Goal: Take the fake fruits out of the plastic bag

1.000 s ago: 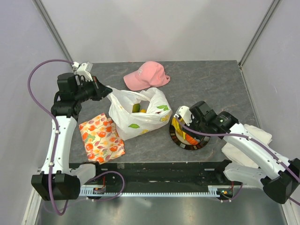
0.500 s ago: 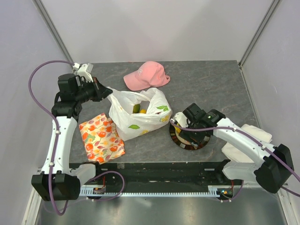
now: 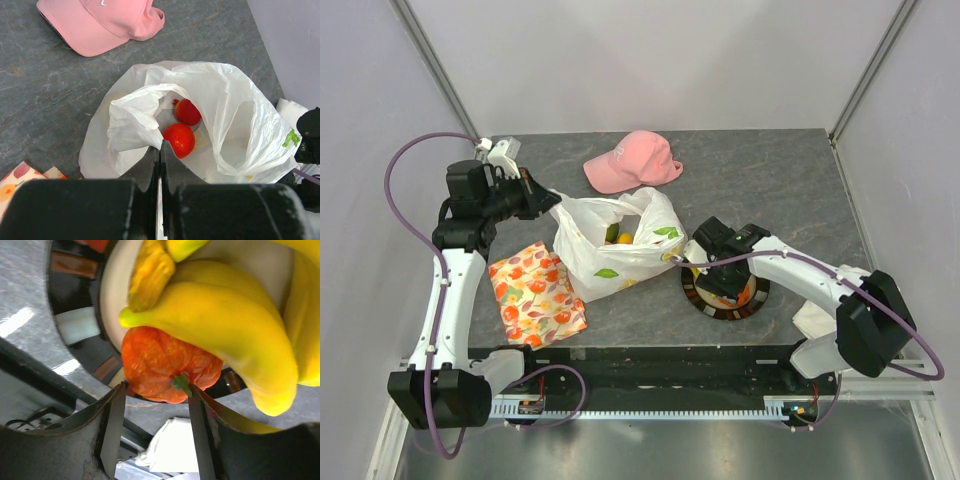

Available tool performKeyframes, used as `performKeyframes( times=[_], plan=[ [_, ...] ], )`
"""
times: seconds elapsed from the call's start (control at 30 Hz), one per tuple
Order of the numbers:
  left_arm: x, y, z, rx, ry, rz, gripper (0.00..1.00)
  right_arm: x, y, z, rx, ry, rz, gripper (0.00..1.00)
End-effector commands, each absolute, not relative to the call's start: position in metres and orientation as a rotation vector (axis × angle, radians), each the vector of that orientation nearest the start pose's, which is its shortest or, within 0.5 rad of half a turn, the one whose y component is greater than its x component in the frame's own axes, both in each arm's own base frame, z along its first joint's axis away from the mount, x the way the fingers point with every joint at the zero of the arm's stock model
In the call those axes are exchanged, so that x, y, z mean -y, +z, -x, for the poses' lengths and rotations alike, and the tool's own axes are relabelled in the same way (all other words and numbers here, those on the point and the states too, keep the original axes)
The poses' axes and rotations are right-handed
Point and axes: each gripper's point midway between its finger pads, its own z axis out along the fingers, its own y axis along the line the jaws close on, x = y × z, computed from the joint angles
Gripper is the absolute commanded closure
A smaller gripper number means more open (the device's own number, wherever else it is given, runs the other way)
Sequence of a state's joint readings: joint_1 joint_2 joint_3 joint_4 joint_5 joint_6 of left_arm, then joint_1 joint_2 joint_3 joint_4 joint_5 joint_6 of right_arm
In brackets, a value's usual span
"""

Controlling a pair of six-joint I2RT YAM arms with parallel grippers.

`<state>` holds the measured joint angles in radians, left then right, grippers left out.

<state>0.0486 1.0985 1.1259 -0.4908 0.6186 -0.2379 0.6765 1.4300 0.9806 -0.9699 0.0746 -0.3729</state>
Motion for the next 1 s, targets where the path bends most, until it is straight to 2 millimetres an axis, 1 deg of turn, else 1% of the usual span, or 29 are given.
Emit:
performKeyframes(
  times=[0.0,0.03,0.1,0.13,0.2,0.3,0.4,0.47,0.5,0.57,0.6,0.63,0.67,0.7,0.73,0.77,0.8,0.83,0.87,0.9,0.93,0.97],
  plan=[
    [0.093,0.297,-0.323,-1.958,-0.700,-0.162,0.98,-0.112,0.069,-0.212,-2.549,-0.192,1.464,0.42],
    [0.092,0.296,-0.323,-1.960,-0.699,-0.157,0.98,-0.106,0.064,-0.210,-2.563,-0.220,1.471,0.44],
    [0.092,0.297,-0.323,-1.957,-0.699,-0.160,0.98,-0.094,0.061,-0.213,-2.590,-0.282,1.440,0.46],
    [0.093,0.295,-0.323,-1.963,-0.704,-0.156,0.98,-0.088,0.060,-0.214,-2.603,-0.304,1.429,0.49],
    [0.093,0.295,-0.324,-1.962,-0.707,-0.159,0.99,-0.081,0.061,-0.216,-2.624,-0.316,1.393,0.53],
    [0.093,0.295,-0.325,-1.959,-0.707,-0.159,0.98,-0.077,0.067,-0.220,-2.604,-0.349,1.397,0.56],
    [0.095,0.297,-0.326,-1.953,-0.720,-0.159,0.98,-0.071,0.069,-0.221,-2.597,-0.397,1.407,0.57],
    [0.095,0.296,-0.327,-1.953,-0.726,-0.153,0.98,-0.073,0.069,-0.222,-2.594,-0.388,1.411,0.57],
    [0.095,0.298,-0.327,-1.948,-0.727,-0.155,0.99,-0.074,0.070,-0.223,-2.594,-0.378,1.402,0.56],
    [0.095,0.299,-0.327,-1.946,-0.726,-0.157,0.98,-0.077,0.072,-0.224,-2.596,-0.374,1.393,0.47],
    [0.095,0.299,-0.326,-1.945,-0.726,-0.160,0.98,-0.078,0.076,-0.225,-2.596,-0.366,1.393,0.43],
    [0.096,0.299,-0.325,-1.947,-0.728,-0.160,0.98,-0.079,0.079,-0.225,-2.597,-0.358,1.397,0.36],
    [0.096,0.302,-0.324,-1.943,-0.727,-0.165,0.98,-0.076,0.083,-0.221,-2.614,-0.363,1.411,0.34],
    [0.096,0.304,-0.323,-1.939,-0.728,-0.172,0.98,-0.081,0.096,-0.226,-2.594,-0.352,1.406,0.31],
    [0.097,0.303,-0.320,-1.952,-0.732,-0.173,0.98,-0.081,0.104,-0.224,-2.594,-0.333,1.416,0.29],
    [0.098,0.308,-0.318,-1.946,-0.740,-0.187,0.98,-0.078,0.114,-0.216,-2.617,-0.326,1.449,0.27],
    [0.099,0.308,-0.315,-1.951,-0.739,-0.206,0.98,-0.085,0.135,-0.222,-2.568,-0.296,1.440,0.26],
    [0.100,0.304,-0.309,-1.977,-0.747,-0.212,0.98,-0.087,0.146,-0.221,-2.555,-0.263,1.446,0.24],
    [0.101,0.305,-0.305,-1.988,-0.749,-0.226,0.99,-0.088,0.157,-0.214,-2.559,-0.226,1.467,0.24],
    [0.100,0.304,-0.302,-1.997,-0.734,-0.256,0.98,-0.097,0.183,-0.221,-2.488,-0.182,1.446,0.23],
    [0.100,0.303,-0.298,-2.008,-0.727,-0.275,0.99,-0.102,0.194,-0.223,-2.456,-0.153,1.445,0.23],
    [0.100,0.298,-0.289,-2.044,-0.731,-0.289,0.98,-0.113,0.205,-0.221,-2.422,-0.065,1.443,0.23]
  ],
)
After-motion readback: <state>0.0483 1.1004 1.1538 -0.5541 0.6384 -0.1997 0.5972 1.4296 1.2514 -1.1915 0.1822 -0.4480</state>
